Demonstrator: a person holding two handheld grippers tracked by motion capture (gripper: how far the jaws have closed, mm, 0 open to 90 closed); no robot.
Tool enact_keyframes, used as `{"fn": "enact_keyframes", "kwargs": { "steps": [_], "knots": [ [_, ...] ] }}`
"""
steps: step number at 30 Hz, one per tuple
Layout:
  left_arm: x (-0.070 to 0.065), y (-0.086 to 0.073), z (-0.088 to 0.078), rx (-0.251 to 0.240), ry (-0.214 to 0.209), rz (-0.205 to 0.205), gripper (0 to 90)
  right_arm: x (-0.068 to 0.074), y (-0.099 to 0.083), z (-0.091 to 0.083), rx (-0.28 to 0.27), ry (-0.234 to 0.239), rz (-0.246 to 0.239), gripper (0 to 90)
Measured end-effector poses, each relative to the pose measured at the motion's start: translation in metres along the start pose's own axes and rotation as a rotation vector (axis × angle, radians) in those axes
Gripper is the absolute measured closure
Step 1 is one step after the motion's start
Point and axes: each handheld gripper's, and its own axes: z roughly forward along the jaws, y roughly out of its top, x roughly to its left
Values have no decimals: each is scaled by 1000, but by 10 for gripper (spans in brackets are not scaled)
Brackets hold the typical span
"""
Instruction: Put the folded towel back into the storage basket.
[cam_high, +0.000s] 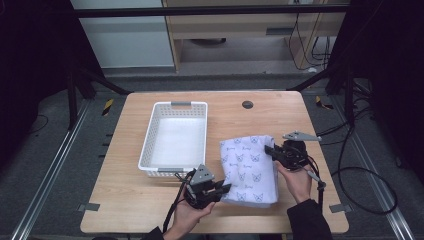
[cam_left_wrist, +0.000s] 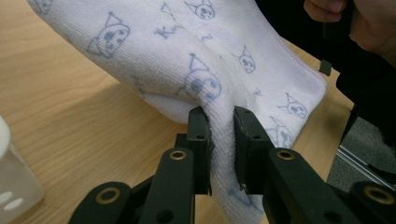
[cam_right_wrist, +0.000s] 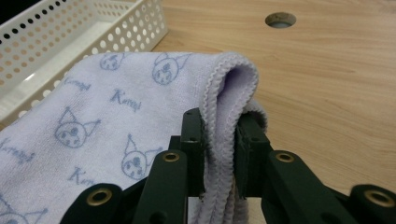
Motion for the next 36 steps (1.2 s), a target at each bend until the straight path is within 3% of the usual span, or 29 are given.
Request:
{"fn": "enact_keyframes", "kwargs": {
  "steps": [14, 27, 36],
  "knots": [
    [4, 22, -10, -28, 24, 27, 773, 10, 20, -20, -79, -40, -25, 763],
    [22, 39, -27, -81, 47, 10, 774, 25, 44, -19, -130, -67, -44, 763],
    [39, 46, -39, -111, 66, -15, 776, 37, 61, -6, -139, -77, -66, 763]
  ]
}}
